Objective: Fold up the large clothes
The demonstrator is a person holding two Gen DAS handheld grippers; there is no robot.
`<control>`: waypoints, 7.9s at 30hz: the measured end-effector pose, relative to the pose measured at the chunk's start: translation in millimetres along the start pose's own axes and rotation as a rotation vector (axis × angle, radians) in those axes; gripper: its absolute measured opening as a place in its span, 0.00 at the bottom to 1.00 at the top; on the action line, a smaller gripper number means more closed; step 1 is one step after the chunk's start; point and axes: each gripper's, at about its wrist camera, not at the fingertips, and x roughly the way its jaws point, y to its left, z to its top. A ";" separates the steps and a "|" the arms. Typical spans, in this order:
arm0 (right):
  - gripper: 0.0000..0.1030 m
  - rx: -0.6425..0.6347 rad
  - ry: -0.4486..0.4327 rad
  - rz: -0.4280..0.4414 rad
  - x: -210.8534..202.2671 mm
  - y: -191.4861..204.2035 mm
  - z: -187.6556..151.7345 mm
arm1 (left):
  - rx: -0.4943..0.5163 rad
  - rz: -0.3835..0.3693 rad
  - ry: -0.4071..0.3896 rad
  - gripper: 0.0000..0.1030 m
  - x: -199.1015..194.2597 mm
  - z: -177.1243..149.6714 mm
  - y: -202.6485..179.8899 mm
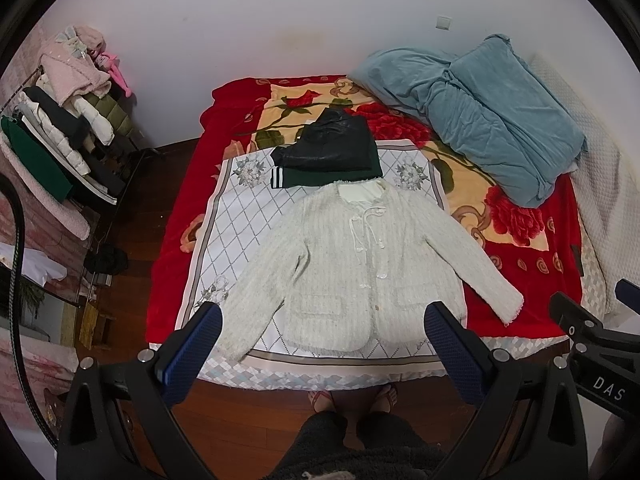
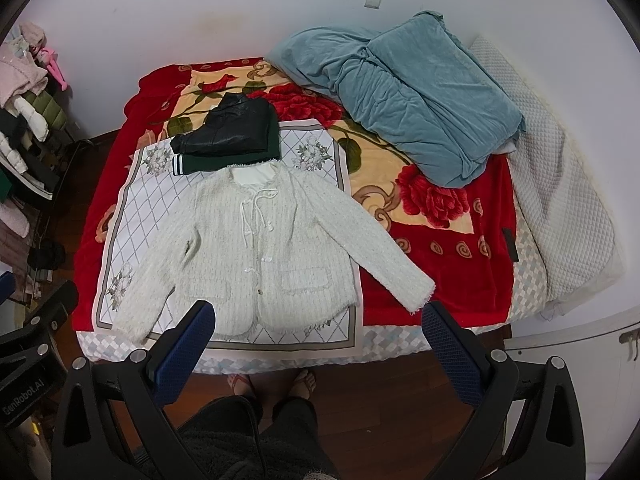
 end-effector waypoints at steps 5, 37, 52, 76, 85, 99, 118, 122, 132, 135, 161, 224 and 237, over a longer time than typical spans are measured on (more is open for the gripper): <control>1.00 -0.002 -0.001 0.001 -1.2 -0.4 -0.9 | -0.001 0.000 -0.001 1.00 -0.1 -0.1 -0.2; 1.00 -0.002 -0.004 0.002 -4.8 -1.5 -4.1 | -0.002 -0.001 -0.004 1.00 -2.3 0.0 -7.5; 1.00 -0.001 -0.007 0.003 -7.4 -1.4 -3.9 | -0.002 -0.004 -0.007 1.00 -5.2 -0.2 -12.6; 1.00 0.226 -0.022 0.056 46.6 -16.6 16.5 | -0.032 -0.062 -0.112 1.00 46.4 63.5 8.9; 1.00 0.623 0.103 0.022 197.6 -115.7 -24.8 | 0.023 -0.077 -0.013 1.00 177.8 91.9 -24.1; 0.72 1.287 0.270 0.236 550.3 -302.0 -148.8 | 0.008 0.139 0.184 1.00 402.1 66.8 -109.5; 0.22 1.671 0.104 0.348 721.1 -320.6 -176.7 | 0.108 0.101 0.332 1.00 554.2 44.3 -218.1; 0.08 1.573 0.022 0.222 716.0 -313.8 -137.8 | 0.148 0.138 0.303 1.00 561.3 44.8 -224.6; 0.06 1.177 -0.163 0.200 607.7 -288.0 -11.0 | 0.047 0.214 0.269 1.00 545.0 64.1 -167.6; 0.06 1.056 -0.201 0.254 581.1 -257.3 38.1 | -0.017 0.247 0.265 1.00 535.2 69.1 -129.7; 0.18 -0.275 0.183 0.318 703.4 313.9 116.9 | -0.675 0.530 0.426 1.00 490.8 -89.0 170.8; 0.72 -0.123 0.281 0.301 644.6 235.3 124.2 | -0.575 0.435 -0.110 0.13 402.6 -14.8 230.1; 0.72 0.189 0.303 0.124 678.5 -32.6 118.5 | -0.110 -0.018 -0.047 0.13 469.1 102.4 -84.6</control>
